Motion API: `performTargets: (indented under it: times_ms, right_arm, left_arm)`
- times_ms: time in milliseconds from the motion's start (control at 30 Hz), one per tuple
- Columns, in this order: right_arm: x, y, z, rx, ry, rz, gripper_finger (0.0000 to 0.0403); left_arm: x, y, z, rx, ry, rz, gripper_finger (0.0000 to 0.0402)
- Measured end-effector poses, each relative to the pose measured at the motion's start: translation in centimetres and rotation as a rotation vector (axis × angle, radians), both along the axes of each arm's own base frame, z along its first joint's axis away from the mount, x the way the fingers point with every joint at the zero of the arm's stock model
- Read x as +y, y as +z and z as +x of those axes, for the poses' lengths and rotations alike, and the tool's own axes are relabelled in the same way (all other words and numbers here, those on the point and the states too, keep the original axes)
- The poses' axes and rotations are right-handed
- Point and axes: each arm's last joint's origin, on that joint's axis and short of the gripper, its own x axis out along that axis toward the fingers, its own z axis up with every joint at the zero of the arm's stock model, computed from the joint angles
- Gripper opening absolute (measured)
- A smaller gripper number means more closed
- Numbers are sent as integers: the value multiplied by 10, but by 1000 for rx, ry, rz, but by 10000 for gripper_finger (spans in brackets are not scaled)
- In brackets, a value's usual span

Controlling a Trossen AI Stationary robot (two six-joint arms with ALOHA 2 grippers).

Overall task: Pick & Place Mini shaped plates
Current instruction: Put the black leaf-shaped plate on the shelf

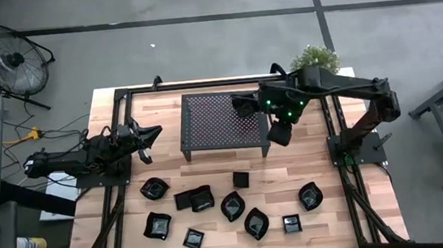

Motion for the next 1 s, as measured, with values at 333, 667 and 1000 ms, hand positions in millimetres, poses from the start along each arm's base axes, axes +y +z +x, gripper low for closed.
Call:
performTargets:
  times_ms: [333,667,1000]
  right_arm:
    - [43,0,1,15,-60,-39,119]
    - [91,-37,1,148,-246,75,119]
    - [138,-114,15,107,-328,333,119]
  left_arm:
    - [0,0,0,0,0,0,33]
    - [0,0,0,0,0,0,33]
    - [0,0,0,0,0,0,33]
